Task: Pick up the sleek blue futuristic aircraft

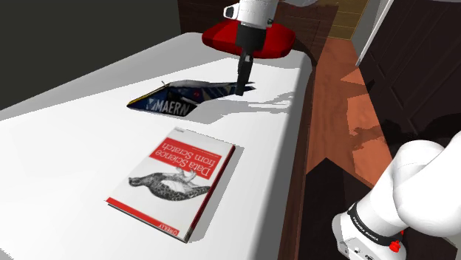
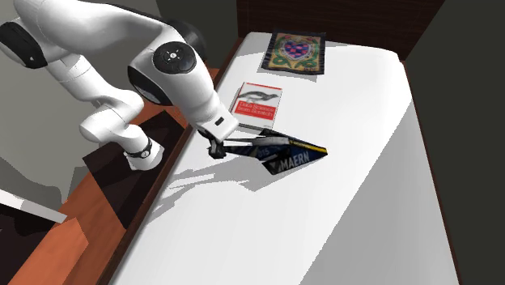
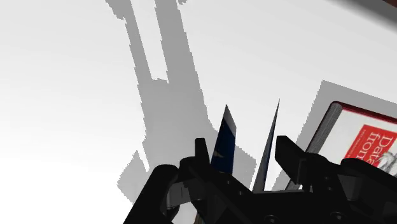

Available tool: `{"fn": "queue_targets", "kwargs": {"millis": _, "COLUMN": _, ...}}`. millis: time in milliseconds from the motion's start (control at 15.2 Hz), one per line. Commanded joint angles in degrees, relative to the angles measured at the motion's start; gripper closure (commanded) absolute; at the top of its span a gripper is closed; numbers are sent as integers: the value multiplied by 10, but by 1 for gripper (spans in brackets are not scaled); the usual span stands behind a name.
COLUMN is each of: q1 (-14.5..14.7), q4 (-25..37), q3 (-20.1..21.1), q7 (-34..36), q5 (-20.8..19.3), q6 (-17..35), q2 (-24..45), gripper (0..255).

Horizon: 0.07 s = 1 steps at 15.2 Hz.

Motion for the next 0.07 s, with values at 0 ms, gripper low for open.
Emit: {"fn": "queue_targets", "kwargs": {"millis": 0, "q1": 0, "q4": 6, "q3": 0, "q7": 1, "q5": 0, "q6": -6, "q2": 0, "gripper": 255}}
